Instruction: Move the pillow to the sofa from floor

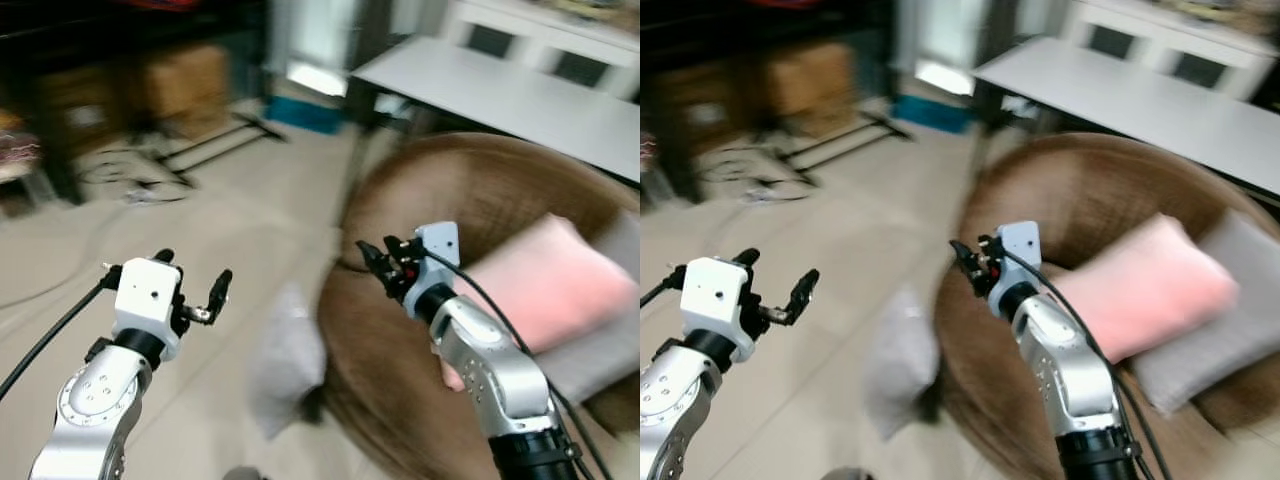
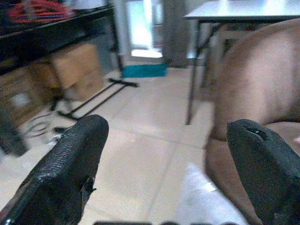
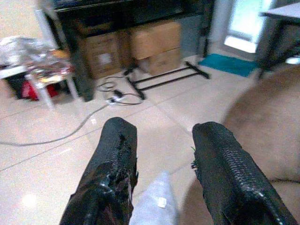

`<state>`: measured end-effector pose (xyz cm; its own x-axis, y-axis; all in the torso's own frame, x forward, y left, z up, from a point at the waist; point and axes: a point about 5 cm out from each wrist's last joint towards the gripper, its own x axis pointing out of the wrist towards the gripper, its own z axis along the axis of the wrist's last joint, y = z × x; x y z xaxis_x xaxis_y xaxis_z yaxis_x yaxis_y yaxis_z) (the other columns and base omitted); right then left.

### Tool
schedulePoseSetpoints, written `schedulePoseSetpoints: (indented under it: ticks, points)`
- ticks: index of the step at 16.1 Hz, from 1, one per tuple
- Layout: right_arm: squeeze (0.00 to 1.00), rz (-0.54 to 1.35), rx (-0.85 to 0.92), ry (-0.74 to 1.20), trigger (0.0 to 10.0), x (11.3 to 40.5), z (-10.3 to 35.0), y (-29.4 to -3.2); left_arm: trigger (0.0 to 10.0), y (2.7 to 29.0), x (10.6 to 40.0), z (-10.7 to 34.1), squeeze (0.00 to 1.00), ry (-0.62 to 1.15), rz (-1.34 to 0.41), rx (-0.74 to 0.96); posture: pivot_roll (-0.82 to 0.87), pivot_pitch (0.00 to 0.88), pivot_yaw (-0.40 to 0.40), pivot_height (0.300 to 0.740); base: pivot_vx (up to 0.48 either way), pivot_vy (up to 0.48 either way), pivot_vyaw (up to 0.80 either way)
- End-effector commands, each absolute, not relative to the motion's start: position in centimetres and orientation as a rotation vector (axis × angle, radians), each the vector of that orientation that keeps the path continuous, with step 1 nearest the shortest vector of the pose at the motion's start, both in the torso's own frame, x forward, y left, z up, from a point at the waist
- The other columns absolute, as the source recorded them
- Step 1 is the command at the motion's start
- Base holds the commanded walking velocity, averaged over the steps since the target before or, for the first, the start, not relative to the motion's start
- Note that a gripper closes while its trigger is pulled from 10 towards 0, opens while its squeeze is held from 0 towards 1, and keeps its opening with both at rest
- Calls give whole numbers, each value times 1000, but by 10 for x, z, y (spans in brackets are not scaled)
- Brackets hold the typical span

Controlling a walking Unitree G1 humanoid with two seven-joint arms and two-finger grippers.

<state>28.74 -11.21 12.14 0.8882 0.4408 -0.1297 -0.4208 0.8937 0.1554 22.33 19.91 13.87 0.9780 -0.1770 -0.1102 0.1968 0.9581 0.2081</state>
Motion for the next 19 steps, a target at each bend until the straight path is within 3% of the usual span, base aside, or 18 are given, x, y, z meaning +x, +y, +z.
schedulePoseSetpoints:
  ticks: [1,5,11,19]
  points:
    - [0,460,126,156,10000,287,125,-112,10000,198,224,140,0,81,-196,216,61,0,-91,740,251,0,800]
    - [0,470,124,160,10000,286,124,-111,10000,199,222,139,0,87,-193,217,65,0,-95,740,253,0,800]
    - [0,399,105,174,10000,287,118,-121,10000,200,221,136,0,94,-191,223,60,0,-95,740,249,0,0]
    - [0,404,94,189,10000,283,112,-127,10000,206,224,133,0,79,-88,295,53,0,-88,725,0,0,0]
